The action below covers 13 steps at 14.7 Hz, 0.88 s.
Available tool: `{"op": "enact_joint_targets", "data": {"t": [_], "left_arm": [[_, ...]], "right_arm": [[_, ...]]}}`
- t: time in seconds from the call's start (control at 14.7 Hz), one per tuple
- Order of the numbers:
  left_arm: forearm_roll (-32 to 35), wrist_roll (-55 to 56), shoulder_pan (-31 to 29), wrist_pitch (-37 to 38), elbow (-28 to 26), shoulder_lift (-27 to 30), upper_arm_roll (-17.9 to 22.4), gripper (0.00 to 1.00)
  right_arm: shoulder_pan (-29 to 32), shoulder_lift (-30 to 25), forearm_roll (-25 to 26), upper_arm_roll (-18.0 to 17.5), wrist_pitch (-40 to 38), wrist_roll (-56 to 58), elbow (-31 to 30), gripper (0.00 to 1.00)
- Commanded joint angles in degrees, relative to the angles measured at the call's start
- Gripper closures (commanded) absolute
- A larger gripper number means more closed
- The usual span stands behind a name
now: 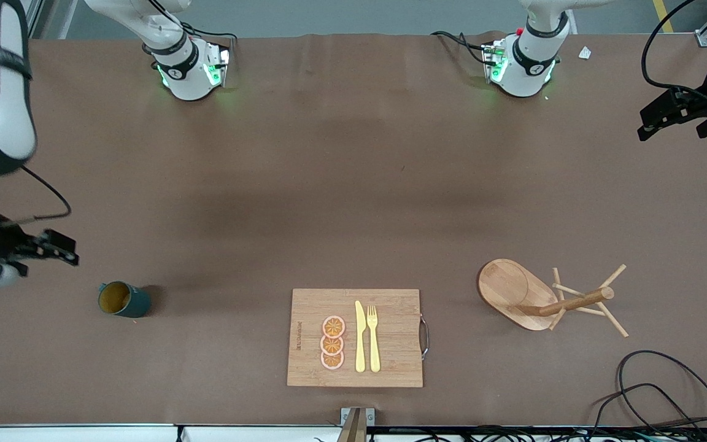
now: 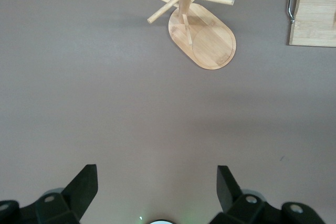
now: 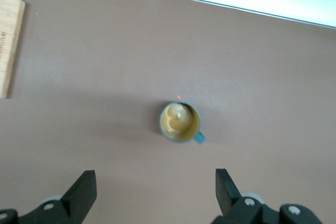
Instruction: Transfer cup from left to right arm and place
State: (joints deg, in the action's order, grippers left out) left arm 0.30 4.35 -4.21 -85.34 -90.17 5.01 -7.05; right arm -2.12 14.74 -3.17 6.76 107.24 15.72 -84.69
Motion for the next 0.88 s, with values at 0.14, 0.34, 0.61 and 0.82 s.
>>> {"op": "enact_joint_targets", "data": {"t": [0.14, 0.34, 0.61, 0.82], "left_arm": [[0.6, -0.9, -0.5, 1.0, 1.4, -0.4, -0.3, 0.00], [0.6, -0.7, -0.5, 1.0, 1.3, -0.4, -0.4, 0.00], [0.6, -0.8, -1.1, 1.0, 1.1, -0.4, -0.3, 0.00], [0.6, -0.8, -1.6, 1.0, 1.1, -0.3, -0.3, 0.00]], "right_arm": [[0.5, -10.0, 1.3, -0.3, -6.3, -4.6, -2.8, 0.00], [0.1, -14.0, 3.2, -0.6, -11.6, -14.8, -2.9, 0.00], [0.0, -16.9, 4.8, -0.9, -15.9, -14.6, -2.9, 0.00], [-0.8, -19.4, 4.8, -0.4, -13.8, -14.7, -6.1, 0.00]]}}
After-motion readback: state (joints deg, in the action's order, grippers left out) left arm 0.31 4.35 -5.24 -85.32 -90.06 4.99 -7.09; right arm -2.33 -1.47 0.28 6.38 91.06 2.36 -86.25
